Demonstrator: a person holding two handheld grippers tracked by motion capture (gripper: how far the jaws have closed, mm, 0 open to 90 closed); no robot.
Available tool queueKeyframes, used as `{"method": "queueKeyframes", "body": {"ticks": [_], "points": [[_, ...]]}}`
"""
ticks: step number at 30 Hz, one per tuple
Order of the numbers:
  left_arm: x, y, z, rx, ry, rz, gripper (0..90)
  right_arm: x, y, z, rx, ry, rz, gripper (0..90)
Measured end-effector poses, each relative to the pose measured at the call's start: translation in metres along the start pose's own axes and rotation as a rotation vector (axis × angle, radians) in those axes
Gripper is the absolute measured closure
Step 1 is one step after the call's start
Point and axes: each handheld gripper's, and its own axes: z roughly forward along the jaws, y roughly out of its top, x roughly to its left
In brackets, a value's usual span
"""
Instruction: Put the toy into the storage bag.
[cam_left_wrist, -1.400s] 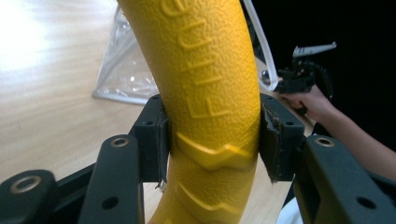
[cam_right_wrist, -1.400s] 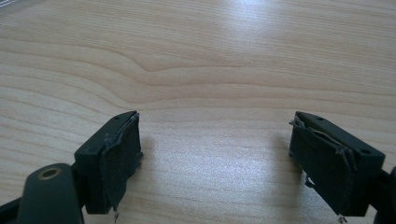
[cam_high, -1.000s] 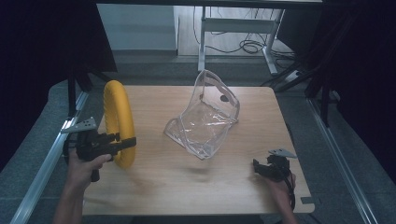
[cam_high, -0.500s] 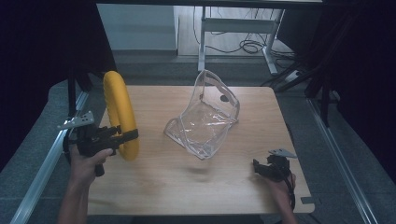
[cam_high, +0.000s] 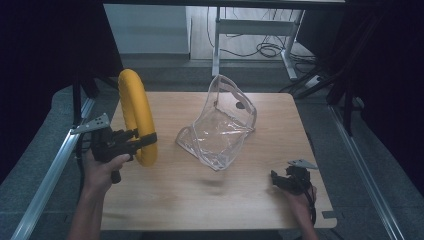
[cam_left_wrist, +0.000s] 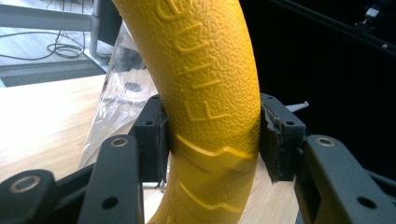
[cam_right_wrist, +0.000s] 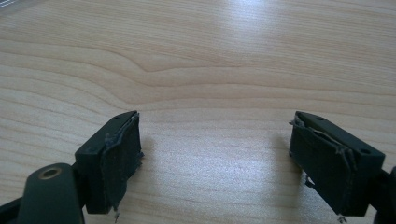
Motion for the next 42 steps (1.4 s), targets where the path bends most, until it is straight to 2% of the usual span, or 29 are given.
{"method": "queueKeyframes", "body": {"ticks": [8, 22, 28, 42], "points": [[-0.006, 0.012, 0.007, -0.01, -0.006, 0.028, 50.5, 0.0, 0.0, 0.0, 0.0, -0.002, 0.004, 17.2], [-0.012, 0.022, 0.018, -0.03, -0.027, 0.041, 50.4, 0.0, 0.0, 0.0, 0.0, -0.004, 0.007, 17.3], [-0.014, 0.025, 0.022, -0.037, -0.039, 0.035, 50.4, 0.0, 0.0, 0.0, 0.0, -0.005, 0.008, 17.3], [-0.021, 0.039, 0.033, -0.044, -0.059, 0.053, 50.4, 0.0, 0.001, 0.001, -0.002, -0.007, 0.008, 17.6]]}}
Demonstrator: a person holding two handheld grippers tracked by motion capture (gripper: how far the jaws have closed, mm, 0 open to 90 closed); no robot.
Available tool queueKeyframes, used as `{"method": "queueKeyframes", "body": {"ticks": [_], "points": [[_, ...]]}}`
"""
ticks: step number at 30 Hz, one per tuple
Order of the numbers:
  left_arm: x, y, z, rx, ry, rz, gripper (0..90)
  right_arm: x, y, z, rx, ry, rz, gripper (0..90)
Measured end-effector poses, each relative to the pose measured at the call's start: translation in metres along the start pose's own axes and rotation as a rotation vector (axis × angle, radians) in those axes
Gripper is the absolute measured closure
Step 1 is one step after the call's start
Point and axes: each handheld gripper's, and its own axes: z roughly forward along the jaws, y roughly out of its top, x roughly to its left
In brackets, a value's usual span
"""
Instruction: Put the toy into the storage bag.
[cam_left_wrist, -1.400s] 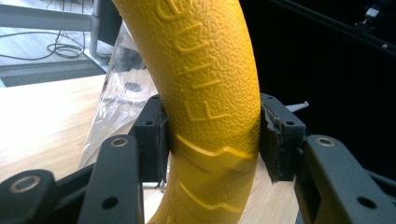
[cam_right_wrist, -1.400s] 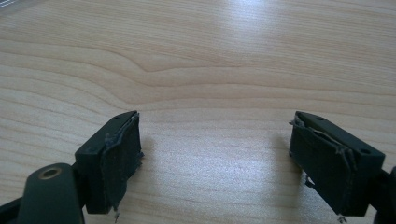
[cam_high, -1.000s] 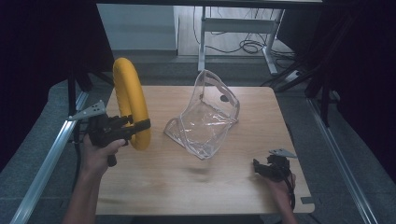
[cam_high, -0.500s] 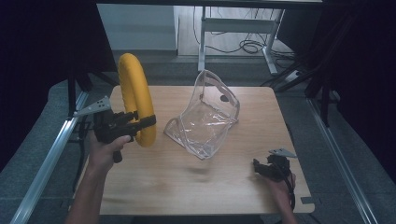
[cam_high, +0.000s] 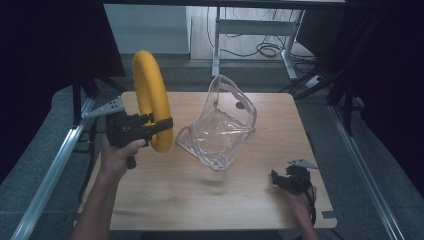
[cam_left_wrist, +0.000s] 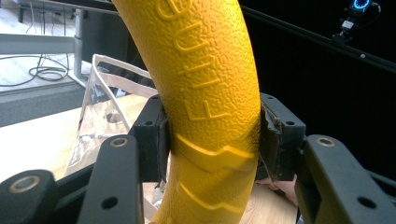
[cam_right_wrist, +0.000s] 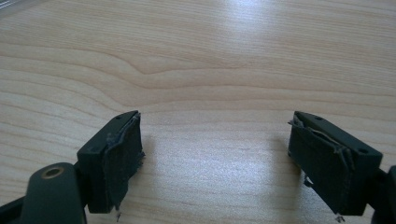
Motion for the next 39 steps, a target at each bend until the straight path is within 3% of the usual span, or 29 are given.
{"method": "queueKeyframes", "body": {"ticks": [27, 39], "points": [[-0.016, 0.023, 0.021, -0.015, -0.007, 0.049, 50.3, 0.0, 0.0, 0.0, 0.001, -0.003, 0.006, 18.0], [-0.026, 0.034, 0.036, -0.011, -0.033, 0.067, 50.3, 0.0, 0.001, 0.0, 0.001, -0.003, 0.008, 18.0]]}}
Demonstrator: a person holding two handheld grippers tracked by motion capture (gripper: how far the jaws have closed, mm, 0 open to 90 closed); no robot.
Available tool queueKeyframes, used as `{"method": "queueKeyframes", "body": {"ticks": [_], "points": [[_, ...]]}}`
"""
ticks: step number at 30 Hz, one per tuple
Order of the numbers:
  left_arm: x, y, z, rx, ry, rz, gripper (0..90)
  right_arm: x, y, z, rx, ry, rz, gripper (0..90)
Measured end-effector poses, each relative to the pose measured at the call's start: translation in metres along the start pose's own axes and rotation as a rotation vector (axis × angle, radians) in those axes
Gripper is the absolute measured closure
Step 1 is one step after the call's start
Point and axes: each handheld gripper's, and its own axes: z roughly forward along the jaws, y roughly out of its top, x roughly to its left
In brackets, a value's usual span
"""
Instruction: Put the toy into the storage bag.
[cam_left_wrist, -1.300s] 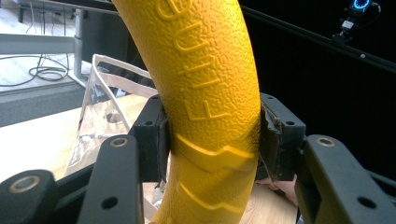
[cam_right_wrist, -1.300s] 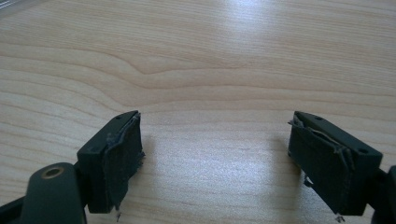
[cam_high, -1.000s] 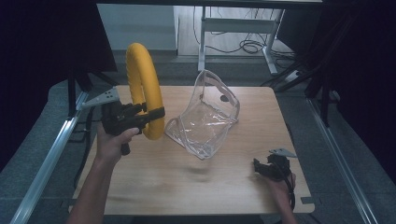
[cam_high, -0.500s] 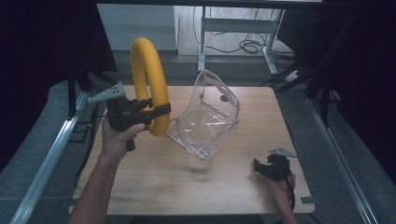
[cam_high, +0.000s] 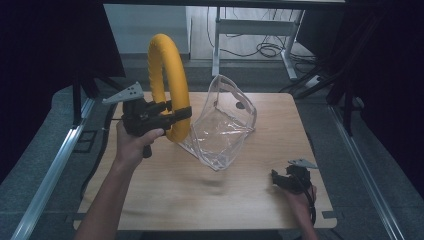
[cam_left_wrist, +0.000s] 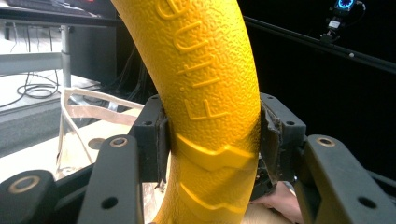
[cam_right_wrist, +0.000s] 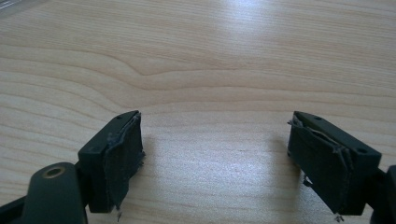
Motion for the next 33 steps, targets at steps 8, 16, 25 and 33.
{"method": "queueKeyframes", "body": {"ticks": [8, 16, 25, 33], "points": [[-0.006, 0.004, 0.014, 0.013, -0.021, 0.013, 50.3, 0.0, 0.0, 0.001, 0.0, 0.0, -0.003, 18.1], [-0.014, 0.009, 0.025, 0.023, -0.04, 0.026, 50.3, 0.0, 0.001, 0.001, 0.001, 0.0, 0.003, 18.2], [-0.026, 0.017, 0.037, 0.035, -0.072, 0.044, 50.3, 0.0, 0.001, 0.001, 0.002, 0.001, 0.004, 18.2], [-0.037, 0.022, 0.051, 0.044, -0.1, 0.063, 50.3, 0.0, 0.001, 0.001, 0.001, 0.001, 0.007, 18.3]]}}
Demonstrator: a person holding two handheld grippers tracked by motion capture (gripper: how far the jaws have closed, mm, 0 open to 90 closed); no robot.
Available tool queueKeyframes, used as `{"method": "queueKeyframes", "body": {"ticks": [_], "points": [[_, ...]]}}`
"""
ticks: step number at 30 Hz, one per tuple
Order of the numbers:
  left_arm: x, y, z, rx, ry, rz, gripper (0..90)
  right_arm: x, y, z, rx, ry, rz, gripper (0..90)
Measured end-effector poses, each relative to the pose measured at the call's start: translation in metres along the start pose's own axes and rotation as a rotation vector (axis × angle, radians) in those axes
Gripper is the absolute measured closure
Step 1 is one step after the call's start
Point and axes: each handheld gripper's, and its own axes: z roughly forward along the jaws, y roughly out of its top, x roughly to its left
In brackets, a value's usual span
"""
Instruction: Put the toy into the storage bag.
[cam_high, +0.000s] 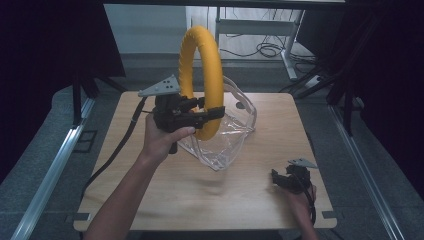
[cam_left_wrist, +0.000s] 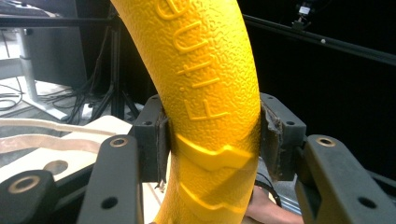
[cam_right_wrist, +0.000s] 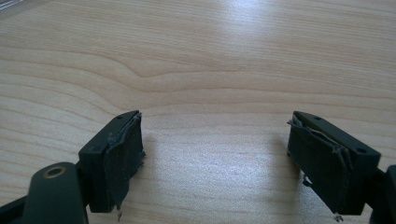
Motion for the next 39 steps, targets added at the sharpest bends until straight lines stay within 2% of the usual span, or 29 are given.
{"method": "queueKeyframes", "body": {"ticks": [11, 20, 33, 39], "points": [[-0.009, 0.003, 0.019, 0.018, -0.034, 0.024, 50.3, 0.0, 0.0, 0.0, -0.003, -0.002, -0.004, 18.3], [-0.012, -0.001, 0.034, 0.028, -0.076, 0.016, 50.2, 0.0, 0.0, 0.0, -0.001, -0.001, -0.004, 18.3], [-0.011, -0.009, 0.047, 0.044, -0.094, 0.004, 50.2, 0.0, 0.0, 0.0, -0.003, -0.002, -0.003, 18.3], [-0.009, -0.013, 0.056, 0.044, -0.083, 0.008, 50.2, 0.0, 0.0, 0.0, -0.003, -0.004, -0.005, 18.3]]}}
